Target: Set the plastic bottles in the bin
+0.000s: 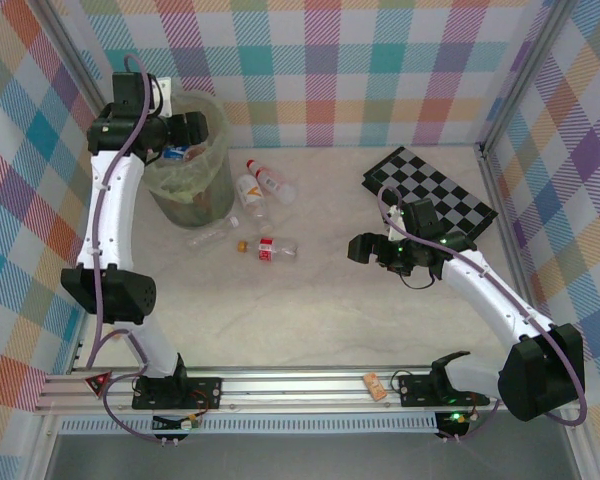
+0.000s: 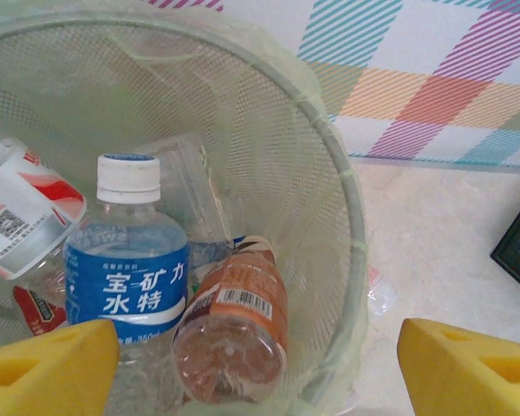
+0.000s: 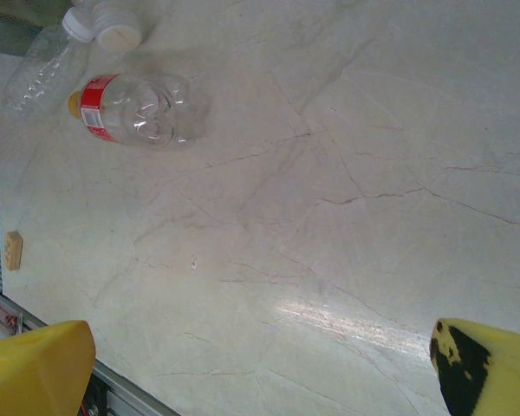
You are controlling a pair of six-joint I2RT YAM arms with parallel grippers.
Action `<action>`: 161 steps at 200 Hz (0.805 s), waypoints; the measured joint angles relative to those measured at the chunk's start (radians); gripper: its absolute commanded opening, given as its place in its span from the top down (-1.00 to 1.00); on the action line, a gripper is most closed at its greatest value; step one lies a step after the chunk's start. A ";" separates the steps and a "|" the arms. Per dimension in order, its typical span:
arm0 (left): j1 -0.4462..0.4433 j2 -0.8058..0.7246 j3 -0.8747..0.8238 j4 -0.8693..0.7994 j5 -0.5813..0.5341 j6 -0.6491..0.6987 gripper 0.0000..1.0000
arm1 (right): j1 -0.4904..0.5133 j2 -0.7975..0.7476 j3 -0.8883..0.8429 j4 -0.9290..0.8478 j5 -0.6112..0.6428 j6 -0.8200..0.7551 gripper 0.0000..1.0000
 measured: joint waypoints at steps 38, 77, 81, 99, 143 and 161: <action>-0.073 -0.134 -0.093 -0.016 -0.057 0.026 -0.67 | 0.000 0.000 0.000 0.000 0.001 0.000 -0.98; -0.266 -0.292 -0.276 -0.010 -0.123 0.051 -0.67 | 0.000 0.000 0.000 -0.002 0.002 -0.003 -0.98; -0.284 -0.304 -0.297 -0.009 -0.127 0.052 -0.68 | 0.000 0.000 0.000 -0.002 0.002 -0.004 -0.98; -0.378 -0.346 -0.405 0.008 -0.151 0.054 -0.75 | 0.000 0.000 0.000 -0.002 0.005 -0.005 -0.98; -0.493 -0.332 -0.723 0.118 -0.136 -0.013 -0.89 | 0.000 0.002 0.001 -0.002 0.009 -0.014 -0.98; -0.493 -0.330 -0.886 0.199 -0.128 -0.143 -0.94 | 0.000 0.002 0.001 -0.005 0.015 -0.020 -0.98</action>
